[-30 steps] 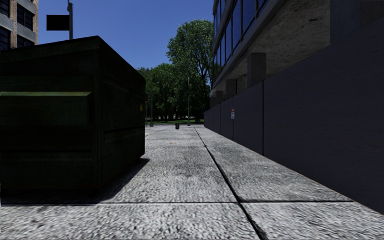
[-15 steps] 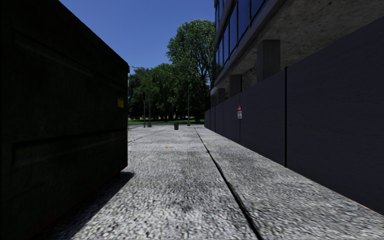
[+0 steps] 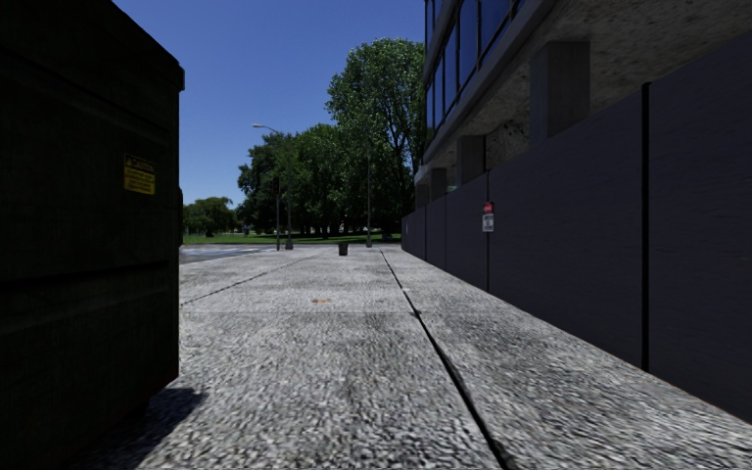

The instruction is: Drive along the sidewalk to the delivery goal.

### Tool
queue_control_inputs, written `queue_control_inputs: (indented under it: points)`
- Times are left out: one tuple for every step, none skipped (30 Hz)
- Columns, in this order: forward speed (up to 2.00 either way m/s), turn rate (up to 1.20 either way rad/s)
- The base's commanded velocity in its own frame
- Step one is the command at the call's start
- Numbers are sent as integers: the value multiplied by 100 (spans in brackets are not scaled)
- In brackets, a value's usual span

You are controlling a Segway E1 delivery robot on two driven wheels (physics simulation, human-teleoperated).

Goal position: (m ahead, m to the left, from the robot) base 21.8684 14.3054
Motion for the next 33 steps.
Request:
queue_control_inputs:
  points:
    - [200, 0]
    - [200, 0]
    - [200, 0]
    - [200, 0]
    - [200, 0]
    - [200, 0]
    - [200, 0]
    - [200, 0]
    - [200, 0]
    - [200, 0]
    - [200, 0]
    - [200, 0]
    - [200, 0]
    - [200, 0]
    - [200, 0]
    - [200, 0]
    - [200, 0]
    - [200, 0]
    - [200, 0]
    - [200, 0]
    - [200, 0]
    - [200, 0]
    - [200, 0]
    - [200, 0]
    - [200, 0]
    - [200, 0]
    - [200, 0]
    - [200, 0]
    - [200, 0]
    - [200, 0]
    - [200, 0]
    - [200, 0]
    - [200, 0]
